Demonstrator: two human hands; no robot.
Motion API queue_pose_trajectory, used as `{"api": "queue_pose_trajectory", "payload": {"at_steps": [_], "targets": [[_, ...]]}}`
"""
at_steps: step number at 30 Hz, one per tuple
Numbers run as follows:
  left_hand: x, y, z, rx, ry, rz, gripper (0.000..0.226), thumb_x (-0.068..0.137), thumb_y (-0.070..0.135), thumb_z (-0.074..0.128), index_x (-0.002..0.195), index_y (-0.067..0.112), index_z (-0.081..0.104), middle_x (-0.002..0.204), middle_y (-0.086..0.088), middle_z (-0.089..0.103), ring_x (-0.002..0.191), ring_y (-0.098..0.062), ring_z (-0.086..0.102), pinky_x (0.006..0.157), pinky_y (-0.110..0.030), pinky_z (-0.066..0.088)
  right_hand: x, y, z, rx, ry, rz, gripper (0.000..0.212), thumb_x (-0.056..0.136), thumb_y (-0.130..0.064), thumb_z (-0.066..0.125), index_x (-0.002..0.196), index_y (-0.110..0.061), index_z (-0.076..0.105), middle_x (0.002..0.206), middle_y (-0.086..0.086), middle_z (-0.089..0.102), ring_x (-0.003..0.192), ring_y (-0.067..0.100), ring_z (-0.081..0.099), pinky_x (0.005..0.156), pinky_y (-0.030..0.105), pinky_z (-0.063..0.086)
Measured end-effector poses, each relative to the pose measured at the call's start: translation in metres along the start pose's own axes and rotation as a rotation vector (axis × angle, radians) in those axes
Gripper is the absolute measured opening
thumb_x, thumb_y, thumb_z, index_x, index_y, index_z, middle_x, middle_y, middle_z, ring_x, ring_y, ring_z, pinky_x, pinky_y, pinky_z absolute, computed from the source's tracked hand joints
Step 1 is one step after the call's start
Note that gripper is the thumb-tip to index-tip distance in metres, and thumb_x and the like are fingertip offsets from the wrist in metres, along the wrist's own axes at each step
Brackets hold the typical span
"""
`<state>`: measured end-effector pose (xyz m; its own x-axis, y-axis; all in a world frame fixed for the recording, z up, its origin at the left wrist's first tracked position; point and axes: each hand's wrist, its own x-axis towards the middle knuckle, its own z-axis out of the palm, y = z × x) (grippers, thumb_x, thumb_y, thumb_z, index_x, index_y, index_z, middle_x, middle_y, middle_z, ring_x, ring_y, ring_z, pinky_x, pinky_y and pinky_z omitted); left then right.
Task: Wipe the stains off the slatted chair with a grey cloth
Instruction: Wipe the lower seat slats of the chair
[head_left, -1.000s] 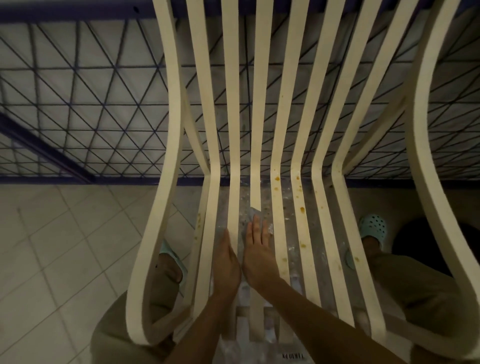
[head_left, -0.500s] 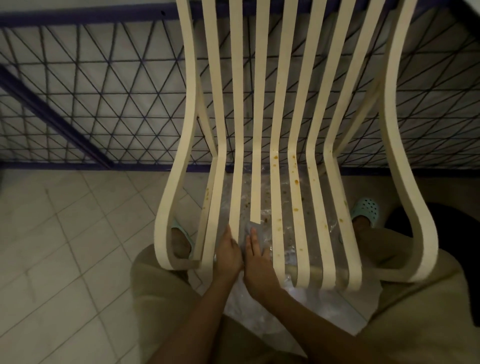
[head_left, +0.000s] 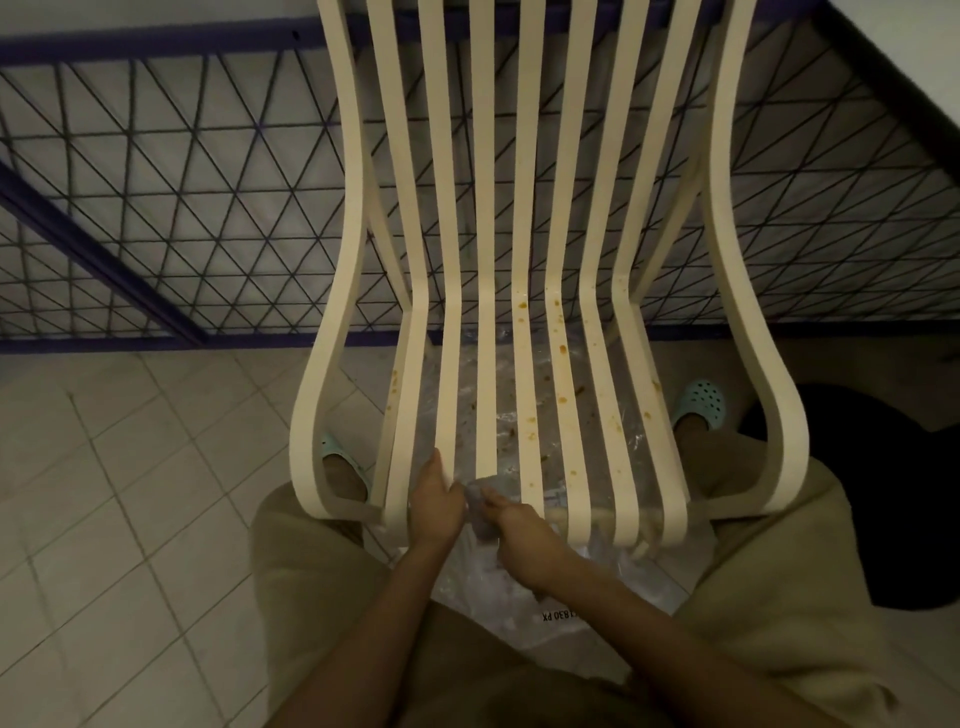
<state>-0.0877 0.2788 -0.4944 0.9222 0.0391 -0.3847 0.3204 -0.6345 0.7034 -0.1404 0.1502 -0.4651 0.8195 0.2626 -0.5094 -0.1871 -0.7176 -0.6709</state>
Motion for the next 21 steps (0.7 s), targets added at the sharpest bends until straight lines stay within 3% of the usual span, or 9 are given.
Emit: {"api": "queue_pose_trajectory", "payload": {"at_steps": [2,5,9,13,17,21], "targets": [[-0.004,0.0,0.001,0.02,0.023,0.029,0.062,0.094,0.006,0.048,0.151,0.01,0.026,0.153,-0.01,0.034,0.14,-0.027,0.034,0.116,-0.038,0.028,-0.011,0.002,-0.007,0.069,0.133,-0.106,0.054,0.098,0.001,0.04,0.15,-0.011,0.028,0.157,0.009,0.027,0.145,0.021,0.024,0.118,0.026,0.016],[-0.01,0.005,0.002,0.015,0.107,0.103,0.064,0.092,0.002,0.049,0.151,0.012,0.027,0.153,-0.007,0.033,0.14,-0.023,0.033,0.114,-0.034,0.027,-0.021,0.021,-0.01,0.069,0.34,-0.209,0.067,0.095,0.007,0.038,0.152,-0.021,0.02,0.16,0.001,0.016,0.148,0.014,0.007,0.123,0.039,0.008],[-0.011,0.015,0.009,0.046,0.147,0.283,0.062,0.088,-0.005,0.047,0.147,0.012,0.036,0.15,-0.005,0.039,0.139,-0.02,0.036,0.116,-0.037,0.03,-0.022,0.03,-0.026,-0.01,0.473,-0.138,0.068,0.094,0.01,0.036,0.153,-0.019,0.018,0.161,-0.003,0.009,0.148,0.019,-0.007,0.123,0.041,0.002],[-0.017,0.024,0.027,0.014,0.064,0.389,0.06,0.085,-0.013,0.041,0.141,0.011,0.045,0.145,-0.006,0.047,0.135,-0.019,0.042,0.116,-0.031,0.03,-0.022,0.032,-0.011,-0.166,0.362,-0.035,0.072,0.092,0.005,0.039,0.153,-0.009,0.004,0.16,0.004,-0.009,0.148,0.022,-0.015,0.122,0.038,-0.003],[-0.016,0.021,0.034,0.047,0.02,0.329,0.056,0.092,-0.007,0.042,0.144,0.011,0.04,0.149,-0.005,0.042,0.138,-0.019,0.038,0.115,-0.024,0.024,-0.022,0.033,0.015,-0.188,0.326,0.006,0.067,0.092,-0.022,0.022,0.152,-0.006,-0.005,0.152,0.004,-0.026,0.143,0.023,-0.025,0.122,0.039,-0.006],[-0.012,0.021,0.035,0.089,-0.012,0.376,0.056,0.093,-0.005,0.043,0.146,0.011,0.036,0.152,-0.005,0.038,0.14,-0.018,0.035,0.118,-0.032,0.027,-0.016,0.037,0.014,-0.193,0.369,0.011,0.076,0.095,-0.013,0.044,0.151,-0.007,-0.007,0.153,0.003,-0.026,0.144,0.022,-0.024,0.122,0.038,-0.004]]}}
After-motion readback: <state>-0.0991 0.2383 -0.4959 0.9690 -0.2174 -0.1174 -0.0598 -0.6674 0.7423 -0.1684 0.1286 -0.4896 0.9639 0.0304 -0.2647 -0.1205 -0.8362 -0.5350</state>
